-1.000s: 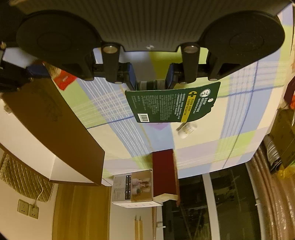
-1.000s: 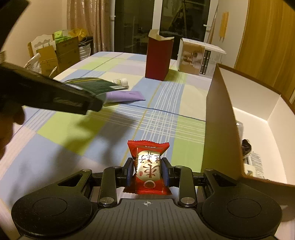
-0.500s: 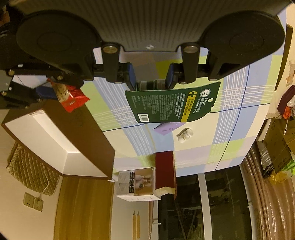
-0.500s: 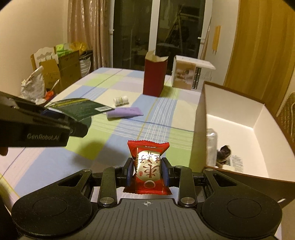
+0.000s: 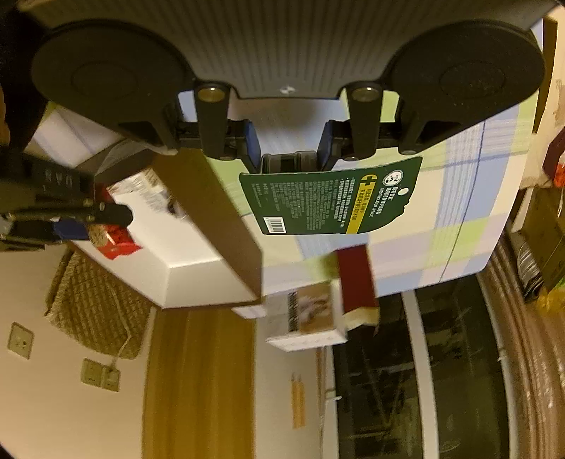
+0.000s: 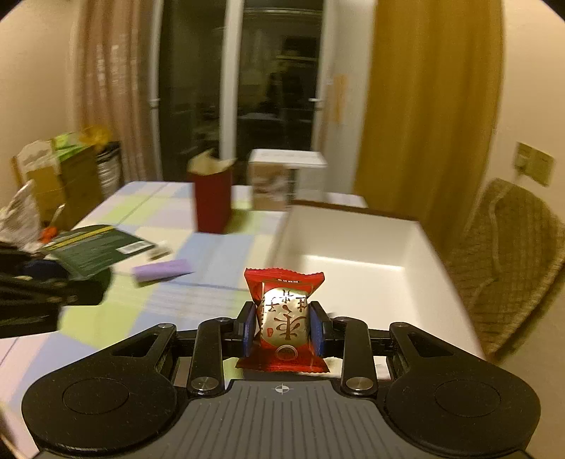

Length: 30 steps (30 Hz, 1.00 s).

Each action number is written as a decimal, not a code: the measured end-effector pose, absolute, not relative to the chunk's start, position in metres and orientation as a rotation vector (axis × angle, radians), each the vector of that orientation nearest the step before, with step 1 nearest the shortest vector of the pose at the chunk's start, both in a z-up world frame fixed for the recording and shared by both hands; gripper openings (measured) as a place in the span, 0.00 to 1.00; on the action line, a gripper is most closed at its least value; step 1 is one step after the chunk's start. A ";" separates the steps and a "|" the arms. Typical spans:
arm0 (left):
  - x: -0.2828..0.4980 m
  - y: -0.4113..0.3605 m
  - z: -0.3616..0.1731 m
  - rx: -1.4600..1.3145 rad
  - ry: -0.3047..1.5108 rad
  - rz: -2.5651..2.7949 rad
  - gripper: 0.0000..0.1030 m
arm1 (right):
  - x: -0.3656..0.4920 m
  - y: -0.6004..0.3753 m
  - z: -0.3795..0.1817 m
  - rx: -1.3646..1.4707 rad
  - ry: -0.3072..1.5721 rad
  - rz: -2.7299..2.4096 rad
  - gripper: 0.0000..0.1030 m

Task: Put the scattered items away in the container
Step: 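Carry the candy packet and green package over the white box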

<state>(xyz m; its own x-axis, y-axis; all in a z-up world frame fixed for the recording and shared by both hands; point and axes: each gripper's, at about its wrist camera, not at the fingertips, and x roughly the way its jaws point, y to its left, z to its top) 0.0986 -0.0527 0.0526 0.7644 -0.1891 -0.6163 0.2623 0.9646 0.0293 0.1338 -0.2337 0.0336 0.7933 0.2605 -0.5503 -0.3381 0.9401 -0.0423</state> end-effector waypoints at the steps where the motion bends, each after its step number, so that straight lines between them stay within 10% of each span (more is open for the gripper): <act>1: 0.100 -0.058 0.056 0.118 0.651 -0.255 0.28 | 0.139 -0.242 0.036 -0.137 0.571 0.307 0.33; 30: 0.163 -0.228 0.032 0.307 0.684 -0.547 0.28 | 0.211 -0.358 0.019 0.181 0.763 0.113 0.33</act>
<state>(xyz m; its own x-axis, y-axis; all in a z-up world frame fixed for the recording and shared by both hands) 0.1626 -0.2278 0.0325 0.6433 -0.3745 -0.6678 0.5696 0.8169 0.0906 0.2110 -0.3583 0.0189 0.7177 0.1675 -0.6759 -0.0362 0.9783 0.2039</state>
